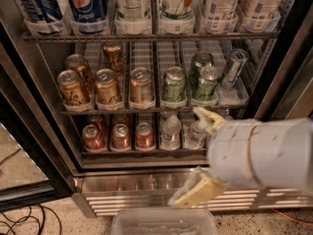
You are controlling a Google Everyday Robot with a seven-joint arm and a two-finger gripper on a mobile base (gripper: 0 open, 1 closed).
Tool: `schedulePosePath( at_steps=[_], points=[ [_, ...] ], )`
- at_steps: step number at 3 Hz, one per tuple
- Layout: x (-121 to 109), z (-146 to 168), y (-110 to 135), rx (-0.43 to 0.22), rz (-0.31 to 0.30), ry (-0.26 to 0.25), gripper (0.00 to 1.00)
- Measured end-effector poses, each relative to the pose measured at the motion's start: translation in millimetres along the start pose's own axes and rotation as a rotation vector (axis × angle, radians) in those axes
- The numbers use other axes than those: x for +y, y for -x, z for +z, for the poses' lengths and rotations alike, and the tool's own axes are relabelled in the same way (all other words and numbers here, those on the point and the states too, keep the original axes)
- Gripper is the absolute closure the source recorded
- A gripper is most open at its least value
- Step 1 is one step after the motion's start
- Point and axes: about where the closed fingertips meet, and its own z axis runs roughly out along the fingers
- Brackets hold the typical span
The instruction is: Pick 7up can from top shelf of fridge
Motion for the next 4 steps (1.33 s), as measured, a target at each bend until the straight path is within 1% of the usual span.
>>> schedulePosePath(
  at_steps=[1,2,3,4],
  points=[
    [9.5,32.6,12.7,-0.07,-0.025,-0.084,0.0],
    [-24.0,50.1,29.2,-0.172,-0.013,-0.206,0.0],
    [-39.3,55.0,35.0,-0.19,-0.015,-0.278,0.0],
    [-39.5,55.5,37.6,-0.197,-0.016,-0.278,0.0]
  ],
)
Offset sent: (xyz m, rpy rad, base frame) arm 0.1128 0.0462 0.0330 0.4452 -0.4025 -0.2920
